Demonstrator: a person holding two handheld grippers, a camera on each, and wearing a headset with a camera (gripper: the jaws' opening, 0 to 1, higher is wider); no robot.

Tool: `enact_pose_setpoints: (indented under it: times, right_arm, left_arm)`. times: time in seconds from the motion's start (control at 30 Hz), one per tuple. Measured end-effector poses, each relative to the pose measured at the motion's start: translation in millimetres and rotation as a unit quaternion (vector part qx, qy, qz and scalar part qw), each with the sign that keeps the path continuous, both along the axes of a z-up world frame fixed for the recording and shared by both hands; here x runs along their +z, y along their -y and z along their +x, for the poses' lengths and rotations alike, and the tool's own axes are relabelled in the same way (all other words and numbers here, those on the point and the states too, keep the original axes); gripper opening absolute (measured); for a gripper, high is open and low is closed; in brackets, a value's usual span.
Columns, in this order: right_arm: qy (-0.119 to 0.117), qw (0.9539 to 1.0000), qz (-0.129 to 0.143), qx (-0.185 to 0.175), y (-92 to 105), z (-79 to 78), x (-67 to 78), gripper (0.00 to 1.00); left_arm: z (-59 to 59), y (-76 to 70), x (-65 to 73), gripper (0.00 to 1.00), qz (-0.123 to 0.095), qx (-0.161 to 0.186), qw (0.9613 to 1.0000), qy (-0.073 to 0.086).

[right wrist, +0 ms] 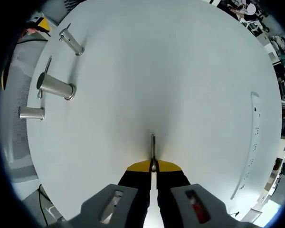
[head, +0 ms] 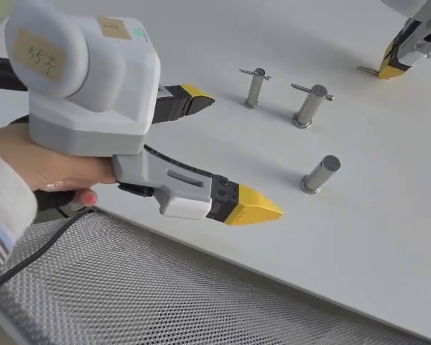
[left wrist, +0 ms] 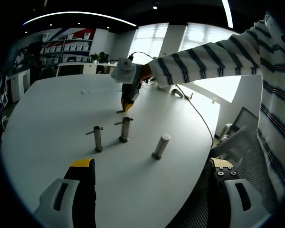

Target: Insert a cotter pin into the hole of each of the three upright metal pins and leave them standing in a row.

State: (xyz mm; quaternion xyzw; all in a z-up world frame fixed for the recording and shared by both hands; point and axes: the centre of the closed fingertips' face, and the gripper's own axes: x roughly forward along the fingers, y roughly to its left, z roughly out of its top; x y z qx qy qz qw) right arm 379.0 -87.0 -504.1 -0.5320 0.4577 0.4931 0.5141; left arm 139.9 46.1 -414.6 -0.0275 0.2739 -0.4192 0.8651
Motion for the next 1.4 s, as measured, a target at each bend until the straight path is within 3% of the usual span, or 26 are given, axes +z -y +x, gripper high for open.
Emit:
enact_pose_setpoints:
  times: [0.23,0.37,0.5,0.63,0.73,0.8,0.87,1.03,1.2,1.27,1.33,1.4]
  right_arm:
    - [0.003,1.0,0.003,-0.003,1.5,1.0,2.9,0.0]
    - [0.008,0.9999,0.009,-0.004,2.2,-0.1,4.6,0.0]
    - [0.006,1.0,0.002,-0.007,5.0,-5.2,5.9,0.0]
    - [0.024,0.9997,0.008,0.005,5.3,-1.4,12.7,0.0]
    - [0.043,0.9988,0.02,0.015,5.7,-0.8,27.0,0.0]
    - [0.057,0.9972,0.042,0.023,2.9,-2.7,38.0,0.0]
    - [0.068,0.9954,0.059,0.034,2.8,-11.1,50.3,0.0]
    - [0.09,0.9915,0.079,0.051,5.5,-17.2,66.2,0.0]
    - [0.109,0.9858,0.123,0.03,7.0,-35.9,79.5,0.0]
    - [0.118,0.9834,0.134,0.034,6.5,-52.6,86.3,0.0]
    - [0.127,0.9812,0.139,0.042,6.7,-47.8,85.9,0.0]
    - [0.138,0.9774,0.152,0.052,3.4,-55.6,95.7,0.0]
  left_arm:
    - [0.3,0.1,-2.2,0.96,0.004,-0.002,1.0,-0.001]
    - [-3.5,4.5,-0.8,0.96,-0.007,-0.006,0.9999,-0.012]
    - [-7.0,9.7,1.4,0.96,0.0,-0.012,0.9999,-0.009]
    - [-10.0,16.3,4.3,0.96,0.002,-0.013,0.9999,-0.009]
    - [-9.7,15.7,4.8,0.95,0.0,-0.012,0.9999,-0.008]
    - [-9.8,15.4,6.2,0.95,-0.006,-0.011,0.9999,-0.01]
    - [-7.4,17.6,11.9,0.93,-0.026,-0.001,0.9996,-0.008]
    - [-5.4,23.0,19.8,0.92,-0.052,0.011,0.9986,-0.009]
    - [-1.7,21.2,20.6,0.92,-0.055,0.014,0.9983,-0.015]
    - [0.3,21.8,22.2,0.91,-0.057,0.013,0.9982,-0.015]
    - [2.1,22.7,25.1,0.89,-0.062,0.011,0.9979,-0.015]
    - [5.3,23.6,27.6,0.85,-0.069,0.01,0.9974,-0.016]
